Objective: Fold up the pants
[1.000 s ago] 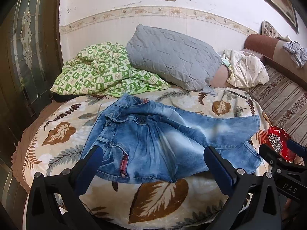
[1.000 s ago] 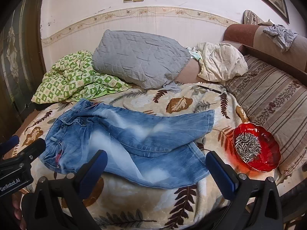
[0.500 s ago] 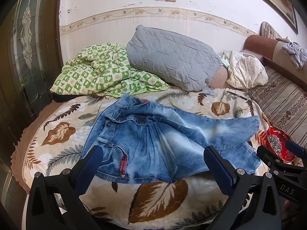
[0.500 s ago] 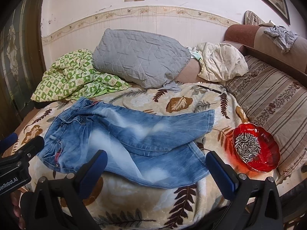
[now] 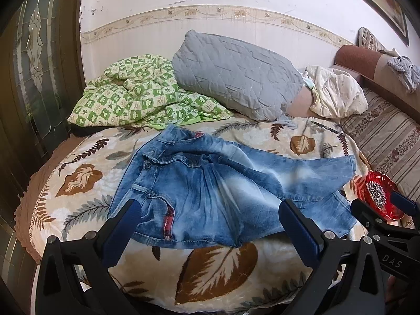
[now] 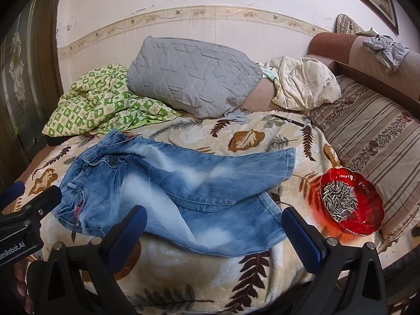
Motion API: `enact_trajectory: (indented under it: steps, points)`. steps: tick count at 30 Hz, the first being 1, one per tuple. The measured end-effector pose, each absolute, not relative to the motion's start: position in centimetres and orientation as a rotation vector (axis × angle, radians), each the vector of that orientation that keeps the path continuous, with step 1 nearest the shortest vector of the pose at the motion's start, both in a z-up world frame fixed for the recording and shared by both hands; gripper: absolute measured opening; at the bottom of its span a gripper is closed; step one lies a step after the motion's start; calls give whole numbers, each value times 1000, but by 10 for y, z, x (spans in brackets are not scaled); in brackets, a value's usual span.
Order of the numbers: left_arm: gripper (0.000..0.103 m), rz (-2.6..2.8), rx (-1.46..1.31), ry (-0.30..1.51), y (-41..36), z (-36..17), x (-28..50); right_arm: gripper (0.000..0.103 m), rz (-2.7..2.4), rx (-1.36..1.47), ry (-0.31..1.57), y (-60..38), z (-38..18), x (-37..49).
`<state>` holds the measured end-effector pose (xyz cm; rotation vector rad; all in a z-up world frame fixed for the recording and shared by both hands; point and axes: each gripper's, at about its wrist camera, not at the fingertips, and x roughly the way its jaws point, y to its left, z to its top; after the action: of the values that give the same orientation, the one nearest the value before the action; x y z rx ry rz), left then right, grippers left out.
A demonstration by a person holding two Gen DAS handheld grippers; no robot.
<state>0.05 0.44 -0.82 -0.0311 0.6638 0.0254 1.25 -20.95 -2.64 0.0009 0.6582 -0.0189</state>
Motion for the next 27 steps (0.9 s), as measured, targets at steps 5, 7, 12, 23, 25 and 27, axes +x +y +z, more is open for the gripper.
enact_trajectory:
  steps: [5,7,12,23,25,27]
  points:
    - [103,24,-31,666,4,-9,0,103,-17,0,663,-208,-28,13]
    - [103,22,-31,668,4,-9,1,103,-15,-2,665,-208,-29,13]
    - [103,20,-30,671,4,-11,1,103,-15,-2,665,-207,-29,14]
    - [103,17,-24,689,1,-15,6,103,-16,-3,672,-207,-33,17]
    - [103,17,-24,694,1,-16,8,103,-17,0,677,-208,-34,19]
    - [103,18,-24,699,-1,-17,9,103,-19,3,683,-209,-36,21]
